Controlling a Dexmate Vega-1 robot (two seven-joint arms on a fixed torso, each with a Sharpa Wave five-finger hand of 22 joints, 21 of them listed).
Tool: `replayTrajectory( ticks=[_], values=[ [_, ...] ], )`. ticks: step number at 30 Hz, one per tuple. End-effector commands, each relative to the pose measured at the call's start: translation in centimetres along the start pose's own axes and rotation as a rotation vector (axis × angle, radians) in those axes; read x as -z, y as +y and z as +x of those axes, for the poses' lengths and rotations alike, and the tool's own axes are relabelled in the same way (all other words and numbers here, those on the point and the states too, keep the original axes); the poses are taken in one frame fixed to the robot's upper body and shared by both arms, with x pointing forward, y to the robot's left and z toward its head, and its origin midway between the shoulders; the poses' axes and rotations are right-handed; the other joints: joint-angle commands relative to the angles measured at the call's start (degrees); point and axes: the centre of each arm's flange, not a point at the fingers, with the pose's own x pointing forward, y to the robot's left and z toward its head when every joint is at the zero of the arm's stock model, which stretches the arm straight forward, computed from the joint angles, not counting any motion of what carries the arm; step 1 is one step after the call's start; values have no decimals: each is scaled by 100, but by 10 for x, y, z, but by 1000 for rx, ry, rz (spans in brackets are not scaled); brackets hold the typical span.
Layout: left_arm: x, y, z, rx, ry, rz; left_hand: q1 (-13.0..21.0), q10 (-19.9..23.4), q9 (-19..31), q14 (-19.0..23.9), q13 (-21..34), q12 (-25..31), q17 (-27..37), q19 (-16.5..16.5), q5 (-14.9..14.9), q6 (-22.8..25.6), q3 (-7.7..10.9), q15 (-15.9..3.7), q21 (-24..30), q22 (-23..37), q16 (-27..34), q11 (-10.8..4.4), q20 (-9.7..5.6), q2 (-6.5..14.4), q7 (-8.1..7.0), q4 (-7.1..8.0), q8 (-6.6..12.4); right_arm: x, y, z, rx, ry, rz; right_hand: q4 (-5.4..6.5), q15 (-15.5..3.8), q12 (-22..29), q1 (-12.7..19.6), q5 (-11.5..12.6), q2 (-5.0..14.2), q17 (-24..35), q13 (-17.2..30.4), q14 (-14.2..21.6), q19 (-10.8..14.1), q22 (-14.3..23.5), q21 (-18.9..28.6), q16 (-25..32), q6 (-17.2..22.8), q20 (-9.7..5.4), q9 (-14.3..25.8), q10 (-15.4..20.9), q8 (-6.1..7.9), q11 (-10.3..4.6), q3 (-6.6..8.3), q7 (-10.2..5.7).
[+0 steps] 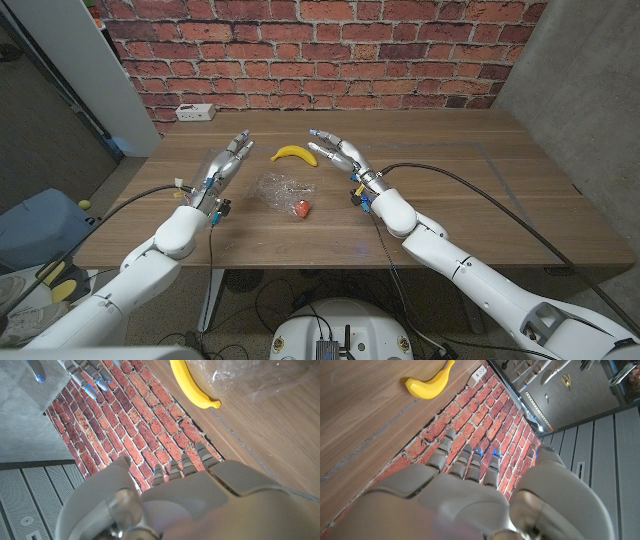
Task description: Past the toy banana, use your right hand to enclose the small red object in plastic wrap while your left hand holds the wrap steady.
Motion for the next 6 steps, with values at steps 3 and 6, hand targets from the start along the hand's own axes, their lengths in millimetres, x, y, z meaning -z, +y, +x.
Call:
replayTrajectory(
  ticks=[3, 6],
  values=[
    [-4, 16, 2, 105, -47, -47, -73, 5, 1, -1, 17, 33, 2, -4, 39, 39, 21, -51, 19, 12, 8, -27, 72, -4, -25, -36, 11, 10, -36, -31, 315, 34, 37, -62, -21, 48, -34, 22, 32, 20, 23, 114, -394, 7, -157, 41, 150, 196, 14, 161, 15, 22, 13, 34],
    [-3, 19, 3, 102, -39, -52, -81, 5, 1, -8, 17, 32, 1, -8, 39, 30, 24, -58, 18, 11, 4, -27, 111, -6, -24, -39, 3, 3, -38, -35, 353, 1, 30, -61, -22, 46, -46, 21, 36, 21, 23, 146, -362, 7, -138, 48, 161, 213, 14, 175, 11, 34, 14, 60]
  ],
)
